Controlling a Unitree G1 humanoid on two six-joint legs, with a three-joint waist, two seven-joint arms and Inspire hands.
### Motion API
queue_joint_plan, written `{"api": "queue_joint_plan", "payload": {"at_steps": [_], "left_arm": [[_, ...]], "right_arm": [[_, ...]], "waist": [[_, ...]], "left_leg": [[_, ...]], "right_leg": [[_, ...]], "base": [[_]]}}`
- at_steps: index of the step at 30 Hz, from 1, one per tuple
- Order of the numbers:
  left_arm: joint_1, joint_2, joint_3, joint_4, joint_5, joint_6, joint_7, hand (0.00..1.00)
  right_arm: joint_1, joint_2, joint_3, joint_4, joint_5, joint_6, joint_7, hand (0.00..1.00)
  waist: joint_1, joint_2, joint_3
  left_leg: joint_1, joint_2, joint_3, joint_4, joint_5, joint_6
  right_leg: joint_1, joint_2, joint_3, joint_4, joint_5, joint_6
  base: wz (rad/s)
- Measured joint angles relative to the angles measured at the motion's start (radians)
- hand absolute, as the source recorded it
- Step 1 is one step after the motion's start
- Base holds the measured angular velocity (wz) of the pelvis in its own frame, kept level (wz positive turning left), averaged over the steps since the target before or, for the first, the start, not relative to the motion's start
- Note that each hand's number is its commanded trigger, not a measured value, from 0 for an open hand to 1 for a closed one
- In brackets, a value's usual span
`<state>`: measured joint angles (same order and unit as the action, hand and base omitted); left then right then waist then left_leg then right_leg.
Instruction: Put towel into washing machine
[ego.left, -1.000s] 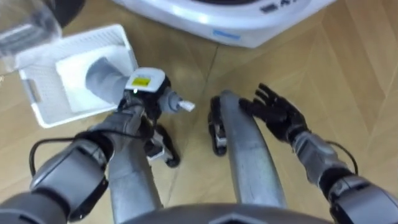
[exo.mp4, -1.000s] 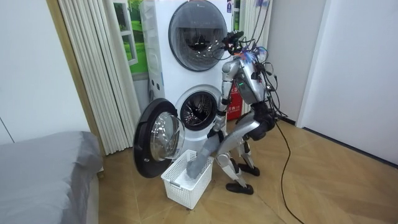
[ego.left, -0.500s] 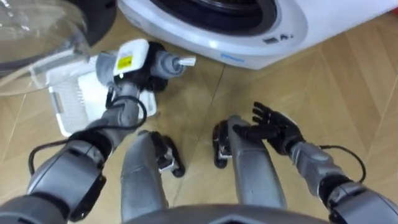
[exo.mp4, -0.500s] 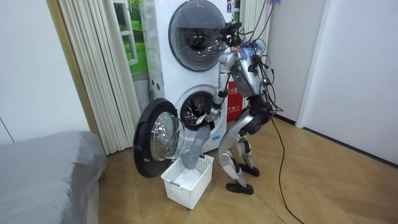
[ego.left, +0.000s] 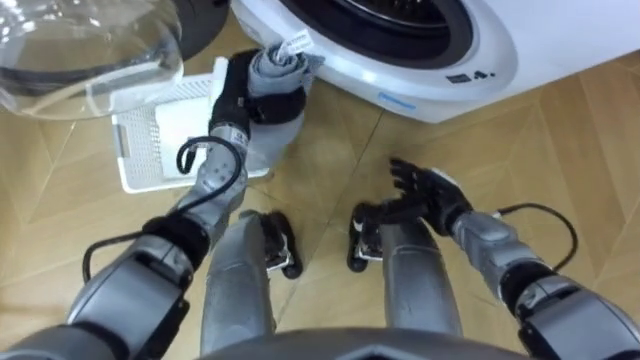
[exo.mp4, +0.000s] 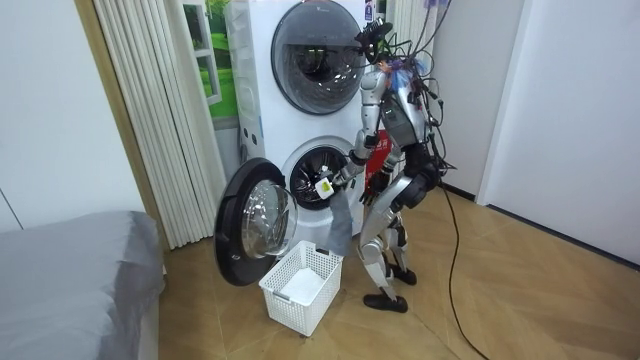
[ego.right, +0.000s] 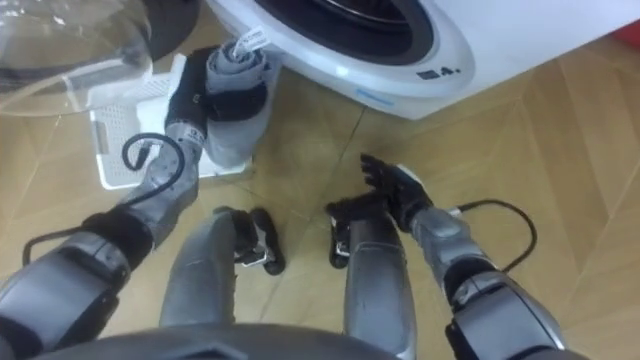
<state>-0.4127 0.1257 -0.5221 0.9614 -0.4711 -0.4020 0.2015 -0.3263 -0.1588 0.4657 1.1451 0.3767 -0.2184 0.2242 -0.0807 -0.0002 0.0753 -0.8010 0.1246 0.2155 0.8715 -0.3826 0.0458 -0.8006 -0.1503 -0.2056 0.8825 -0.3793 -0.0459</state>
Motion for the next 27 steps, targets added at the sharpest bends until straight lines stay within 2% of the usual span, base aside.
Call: {"api": "queue_joint_plan", "payload": {"at_steps": [4, 6, 7, 9, 11, 13, 16, 17, 19, 23, 27], "left_arm": [[0.027, 0.000, -0.020, -0.042, -0.257, 0.004, -0.176, 1.00], [0.027, -0.002, -0.038, -0.052, -0.333, 0.018, -0.244, 1.00], [0.028, -0.014, -0.045, -0.064, -0.368, 0.030, -0.280, 1.00], [0.036, -0.016, -0.045, -0.094, -0.397, 0.050, -0.319, 1.00], [0.052, -0.013, -0.046, -0.132, -0.436, 0.056, -0.344, 1.00], [0.073, -0.012, -0.041, -0.154, -0.489, 0.057, -0.381, 1.00], [0.080, -0.011, -0.031, -0.154, -0.532, 0.070, -0.403, 1.00], [0.082, -0.008, -0.031, -0.155, -0.563, 0.078, -0.414, 1.00], [0.081, 0.001, -0.030, -0.155, -0.617, 0.099, -0.434, 1.00], [0.072, -0.001, -0.022, -0.157, -0.678, 0.126, -0.475, 1.00], [0.072, 0.000, -0.010, -0.158, -0.732, 0.178, -0.500, 1.00]], "right_arm": [[-0.019, 0.019, -0.002, -0.041, -0.082, -0.001, -0.022, 0.00], [-0.016, 0.020, -0.002, -0.064, -0.115, -0.001, -0.049, 0.00], [-0.014, 0.020, -0.011, -0.082, -0.126, 0.000, -0.064, 0.00], [-0.007, 0.020, -0.038, -0.121, -0.140, 0.000, -0.087, 0.00], [-0.005, 0.018, -0.050, -0.151, -0.151, -0.001, -0.103, 0.00], [-0.005, 0.023, -0.066, -0.169, -0.173, -0.003, -0.116, 0.00], [-0.001, 0.028, -0.076, -0.170, -0.186, -0.009, -0.122, 0.00], [0.003, 0.028, -0.076, -0.173, -0.184, -0.010, -0.125, 0.00], [0.007, 0.034, -0.073, -0.174, -0.183, -0.010, -0.125, 0.00], [0.011, 0.036, -0.065, -0.176, -0.184, -0.010, -0.123, 0.00], [0.018, 0.033, -0.064, -0.176, -0.176, 0.000, -0.107, 0.00]], "waist": [[0.004, -0.007, -0.0041], [0.003, -0.008, -0.0052], [0.002, -0.009, -0.0056], [0.003, -0.008, -0.0060], [0.003, -0.006, -0.0092], [0.005, 0.000, -0.0182], [0.005, 0.010, -0.0256], [0.006, 0.017, -0.0318], [0.008, 0.022, -0.0339], [0.013, 0.026, -0.0361], [0.012, 0.026, -0.0360]], "left_leg": [[0.003, 0.002, -0.018, -0.013, 0.011, 0.001], [0.006, 0.002, -0.029, -0.017, 0.012, 0.003], [0.008, 0.002, -0.029, -0.021, 0.014, 0.007], [0.008, -0.001, -0.028, -0.022, 0.015, 0.008], [0.008, -0.001, -0.028, -0.023, 0.015, 0.009], [0.013, 0.001, -0.028, -0.029, 0.016, 0.010], [0.029, -0.001, -0.028, -0.041, 0.017, 0.011], [0.033, -0.001, -0.028, -0.044, 0.017, 0.011], [0.055, -0.002, -0.027, -0.053, 0.020, 0.007], [0.069, -0.005, -0.030, -0.085, 0.041, 0.004], [0.070, -0.006, -0.031, -0.110, 0.059, -0.001]], "right_leg": [[0.023, 0.011, -0.015, -0.039, 0.019, 0.003], [0.040, 0.014, -0.029, -0.057, 0.027, 0.006], [0.045, 0.014, -0.032, -0.066, 0.031, 0.009], [0.046, 0.012, -0.031, -0.071, 0.035, 0.014], [0.048, 0.013, -0.030, -0.074, 0.037, 0.017], [0.054, 0.016, -0.031, -0.083, 0.041, 0.017], [0.067, 0.016, -0.032, -0.088, 0.042, 0.016], [0.072, 0.016, -0.032, -0.090, 0.043, 0.016], [0.090, 0.016, -0.032, -0.093, 0.044, 0.015], [0.107, 0.017, -0.043, -0.121, 0.055, 0.005], [0.107, 0.021, -0.045, -0.139, 0.065, 0.000]], "base": [[0.05], [0.08], [0.06], [0.00], [0.00], [0.00], [0.00], [0.00], [0.00], [0.06], [0.00]]}}
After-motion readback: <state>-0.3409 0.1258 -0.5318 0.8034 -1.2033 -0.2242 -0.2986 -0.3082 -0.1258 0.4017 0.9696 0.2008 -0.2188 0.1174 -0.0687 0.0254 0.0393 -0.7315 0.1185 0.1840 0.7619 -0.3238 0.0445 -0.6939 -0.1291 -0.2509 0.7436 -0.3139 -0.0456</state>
